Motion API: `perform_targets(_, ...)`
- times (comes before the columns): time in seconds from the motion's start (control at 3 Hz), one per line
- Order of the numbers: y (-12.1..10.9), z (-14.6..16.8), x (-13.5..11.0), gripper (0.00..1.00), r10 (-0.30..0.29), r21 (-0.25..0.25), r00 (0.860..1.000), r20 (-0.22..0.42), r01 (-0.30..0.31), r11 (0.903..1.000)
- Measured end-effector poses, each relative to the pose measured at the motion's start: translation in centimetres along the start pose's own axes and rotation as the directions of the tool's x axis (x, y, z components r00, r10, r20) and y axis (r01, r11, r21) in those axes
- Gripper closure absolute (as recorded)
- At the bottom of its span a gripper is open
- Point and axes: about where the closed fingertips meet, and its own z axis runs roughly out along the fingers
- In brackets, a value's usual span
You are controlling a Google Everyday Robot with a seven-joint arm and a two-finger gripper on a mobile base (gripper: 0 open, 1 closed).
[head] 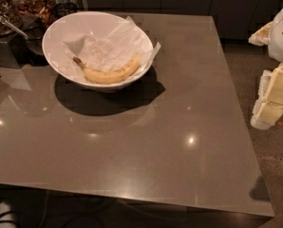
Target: Pick banana from white bowl
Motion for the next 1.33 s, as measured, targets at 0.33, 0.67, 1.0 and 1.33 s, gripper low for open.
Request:
perform_targets(0.33, 0.0, 0.0, 0.0, 0.00, 0.000, 0.000, 1.000, 0.000, 0.000, 1.0000)
perform_targets(0.67, -0.7, -0.2, -1.0, 0.00, -0.011, 0.016, 0.999, -0.037, 0.012, 0.9998)
perform_targets(1.0, -3.0, -0.3, -3.7, 0.00, -0.018, 0.025, 0.994, -0.108, 0.021, 0.9995)
perform_targets(1.33, -6.4, 0.5, -7.9, 0.00, -0.049, 0.044, 0.987, -0.152, 0.056, 0.9974)
